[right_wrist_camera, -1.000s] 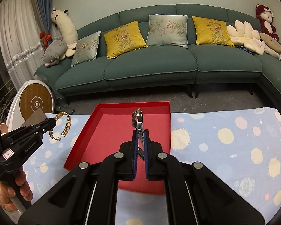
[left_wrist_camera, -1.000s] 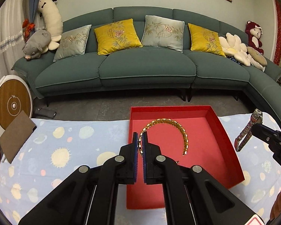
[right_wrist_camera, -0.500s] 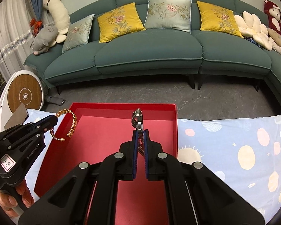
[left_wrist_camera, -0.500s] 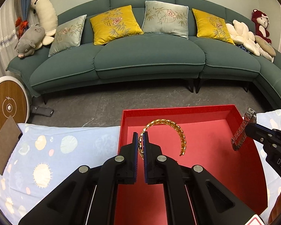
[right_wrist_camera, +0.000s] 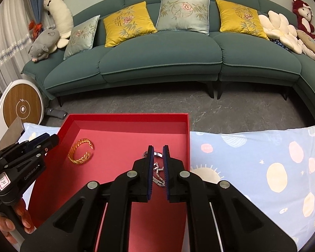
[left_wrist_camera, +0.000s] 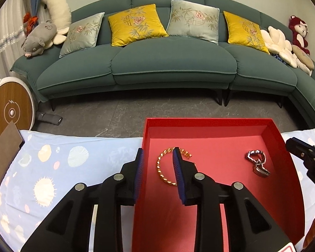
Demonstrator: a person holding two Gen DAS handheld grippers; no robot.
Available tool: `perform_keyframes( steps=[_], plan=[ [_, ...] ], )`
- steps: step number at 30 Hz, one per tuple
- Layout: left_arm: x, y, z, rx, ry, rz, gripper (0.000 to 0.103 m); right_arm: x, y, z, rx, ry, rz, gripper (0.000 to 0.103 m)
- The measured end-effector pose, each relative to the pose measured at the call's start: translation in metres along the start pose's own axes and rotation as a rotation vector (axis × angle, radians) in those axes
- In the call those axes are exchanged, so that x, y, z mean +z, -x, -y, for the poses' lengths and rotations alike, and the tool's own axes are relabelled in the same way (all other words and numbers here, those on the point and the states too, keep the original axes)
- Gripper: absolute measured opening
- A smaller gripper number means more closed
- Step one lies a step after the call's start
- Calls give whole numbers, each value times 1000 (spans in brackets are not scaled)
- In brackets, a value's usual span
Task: Organize jewelry
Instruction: 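Move bangle into red tray with left tool while right tool drops silver watch there, then open both tools and lift them away from the red tray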
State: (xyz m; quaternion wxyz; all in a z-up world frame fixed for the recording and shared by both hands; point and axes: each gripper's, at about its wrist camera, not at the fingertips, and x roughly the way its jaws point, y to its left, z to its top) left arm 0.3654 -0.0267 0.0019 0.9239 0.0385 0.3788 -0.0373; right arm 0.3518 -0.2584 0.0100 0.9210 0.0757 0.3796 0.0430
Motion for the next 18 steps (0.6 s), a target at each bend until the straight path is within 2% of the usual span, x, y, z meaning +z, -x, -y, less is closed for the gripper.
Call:
perform_keyframes(
  steps=[5, 10, 13, 16, 18],
  plan=[
    [2, 27, -13, -15, 33, 22, 28, 1, 31, 5, 14, -18, 53, 9],
    [-10, 83, -30, -29, 47, 55, 28, -9, 98, 1, 21, 15, 123, 9],
    [-21, 118, -36, -40, 60, 50, 29, -21, 147, 1, 45, -6, 160, 25],
    [-37, 155, -39, -66, 57, 47, 30, -41, 195, -4, 39, -3, 204, 25],
    [-54, 180, -40, -64, 57, 68, 41, -62, 225, -7, 22, 3, 245, 32]
  ],
)
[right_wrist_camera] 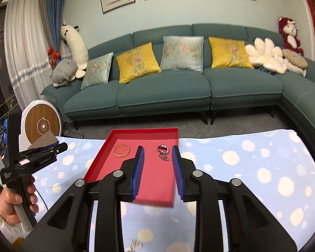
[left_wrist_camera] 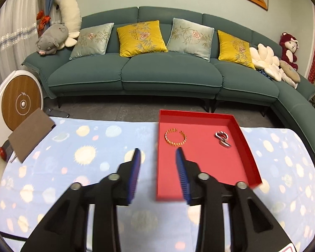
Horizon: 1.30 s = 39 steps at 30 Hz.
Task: Organize jewelry
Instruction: 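Open both tools and lift them away from the red tray, then grasp the pearl bracelet with the left tool while the right tool grasps the gold watch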
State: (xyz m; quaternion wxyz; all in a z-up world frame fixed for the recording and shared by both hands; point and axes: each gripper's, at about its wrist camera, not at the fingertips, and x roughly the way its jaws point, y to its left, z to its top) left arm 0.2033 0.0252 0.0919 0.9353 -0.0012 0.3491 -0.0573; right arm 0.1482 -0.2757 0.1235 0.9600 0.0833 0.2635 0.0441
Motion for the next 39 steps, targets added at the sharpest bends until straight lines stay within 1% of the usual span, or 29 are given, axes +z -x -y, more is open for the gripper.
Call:
perform_keyframes(
  steps=[1, 2, 5, 8, 11, 13, 16, 17, 19, 21, 23, 28, 31, 35, 39],
  plan=[
    [-12, 14, 0, 2, 2, 18, 50, -9, 15, -1, -6, 2, 13, 35],
    [-22, 25, 1, 4, 2, 33, 54, -19, 28, 0, -12, 3, 22, 36],
    [-54, 50, 7, 7, -11, 46, 62, -52, 56, 1, -16, 2, -6, 36],
    [-82, 60, 13, -31, -12, 9, 63, -85, 68, 5, -14, -23, -62, 37],
    [-107, 61, 20, -29, -12, -21, 63, -113, 70, 6, -29, -35, -115, 37],
    [-122, 58, 25, -27, -8, -50, 63, -130, 69, 3, -22, -35, -148, 37],
    [-142, 50, 25, -48, 23, -94, 63, -152, 59, -12, 0, 13, -200, 37],
    [-147, 47, 26, -49, 22, -101, 63, -158, 55, -17, 15, 33, -220, 37],
    [-154, 43, 29, -35, -11, -105, 63, -174, 47, -29, 29, 71, -250, 37],
    [-160, 43, 30, -15, -45, -94, 63, -183, 38, -36, 45, 98, -277, 37],
    [-165, 42, 28, -10, -60, -99, 63, -189, 31, -42, 53, 114, -296, 37],
    [-173, 35, 22, -9, -62, -137, 63, -196, 14, -43, 73, 98, -327, 37],
    [-173, 35, 21, -7, -61, -142, 63, -198, 8, -45, 86, 95, -331, 36],
    [-172, 40, 22, -20, -60, -130, 63, -197, 2, -49, 78, 99, -329, 36],
    [-173, 41, 25, -32, -64, -137, 63, -199, -7, -49, 67, 103, -344, 36]
  ],
)
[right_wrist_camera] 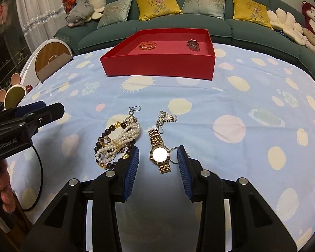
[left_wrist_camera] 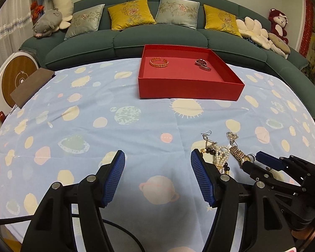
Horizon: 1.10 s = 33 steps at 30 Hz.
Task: Organize jewelry
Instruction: 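Grasp the pearl bracelet with the left tool while the right tool grasps the gold watch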
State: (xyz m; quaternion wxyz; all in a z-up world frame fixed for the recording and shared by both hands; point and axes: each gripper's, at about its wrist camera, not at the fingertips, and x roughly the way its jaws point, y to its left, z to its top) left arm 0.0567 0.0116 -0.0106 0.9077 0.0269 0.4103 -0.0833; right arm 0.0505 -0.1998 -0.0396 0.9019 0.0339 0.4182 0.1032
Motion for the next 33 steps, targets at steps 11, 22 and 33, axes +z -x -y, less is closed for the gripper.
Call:
perform_keyframes(
  steps=[11, 22, 33],
  plan=[
    [0, -1, 2, -27, 10, -14, 63, -2, -16, 0, -4, 9, -31, 28],
    [-5, -9, 28, -82, -47, -41, 63, -1, 6, 8, 29, -39, 6, 23],
    [-10, -39, 63, -166, -89, -101, 63, -2, 40, 30, 16, -108, 45, 23]
  ],
)
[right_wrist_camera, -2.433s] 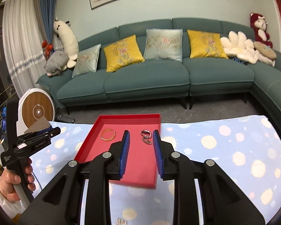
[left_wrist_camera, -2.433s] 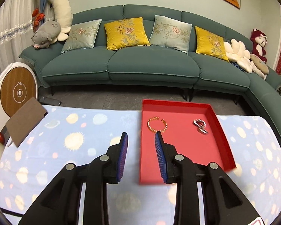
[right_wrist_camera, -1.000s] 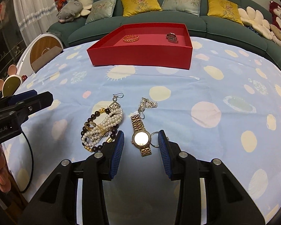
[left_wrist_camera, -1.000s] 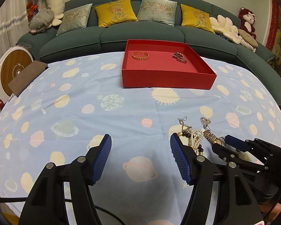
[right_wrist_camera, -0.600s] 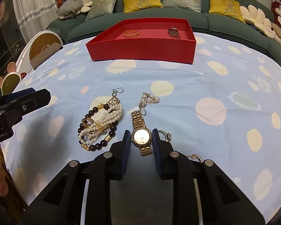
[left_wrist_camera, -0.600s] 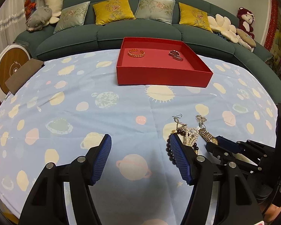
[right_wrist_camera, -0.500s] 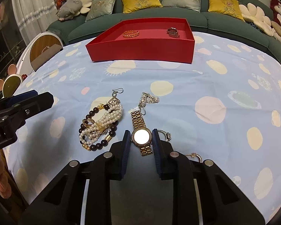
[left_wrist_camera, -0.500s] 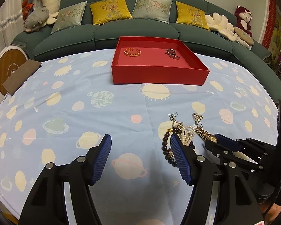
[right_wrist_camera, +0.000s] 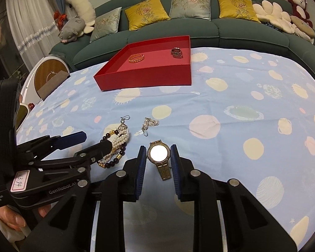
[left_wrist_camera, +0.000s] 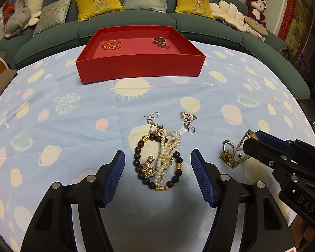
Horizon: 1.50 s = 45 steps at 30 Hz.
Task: Organize jewelry
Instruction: 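Grasp the pearl bracelet with the left tool while the right tool grasps the gold watch, then lift the pearl bracelet with the left tool while the right tool lifts the gold watch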
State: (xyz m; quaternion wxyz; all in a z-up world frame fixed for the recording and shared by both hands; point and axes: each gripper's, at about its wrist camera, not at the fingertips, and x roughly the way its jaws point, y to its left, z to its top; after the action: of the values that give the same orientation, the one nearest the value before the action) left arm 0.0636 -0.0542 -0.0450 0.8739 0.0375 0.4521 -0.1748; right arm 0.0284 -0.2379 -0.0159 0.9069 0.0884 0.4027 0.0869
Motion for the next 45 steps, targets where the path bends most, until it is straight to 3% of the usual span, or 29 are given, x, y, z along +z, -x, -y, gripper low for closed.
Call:
perform_keyframes(
  steps=[2, 7, 16, 24, 27, 28, 34, 38, 41, 45],
  plan=[
    [-2, -6, 0, 3, 2, -15, 52, 0, 1, 4, -2, -6, 0, 23],
    [-5, -11, -1, 4, 5, -22, 44, 0, 3, 8, 1, -15, 5, 23],
    [-6, -7, 1, -18, -20, -17, 14, 1, 4, 8, 5, -15, 5, 23],
    [-5, 5, -2, -47, -1, 1, 13, 2, 5, 6, 10, -14, 11, 23],
    [-3, 14, -4, -60, 12, 20, 9, 2, 5, 6, 13, -13, 15, 23],
    [-2, 18, -5, -70, 15, 26, 4, 3, 6, 5, 14, -13, 17, 23],
    [2, 30, -7, -97, 27, 47, 2, 4, 7, 1, 24, -5, 24, 23],
    [-1, 30, -7, -95, 21, 34, 2, 5, 5, -2, 27, -1, 21, 23],
    [-8, 23, -9, -98, 19, -23, 2, 5, 2, -3, 29, 0, 12, 23],
    [-21, 20, -8, -80, 6, -49, 9, 4, 1, -2, 28, 0, 5, 23]
  ],
)
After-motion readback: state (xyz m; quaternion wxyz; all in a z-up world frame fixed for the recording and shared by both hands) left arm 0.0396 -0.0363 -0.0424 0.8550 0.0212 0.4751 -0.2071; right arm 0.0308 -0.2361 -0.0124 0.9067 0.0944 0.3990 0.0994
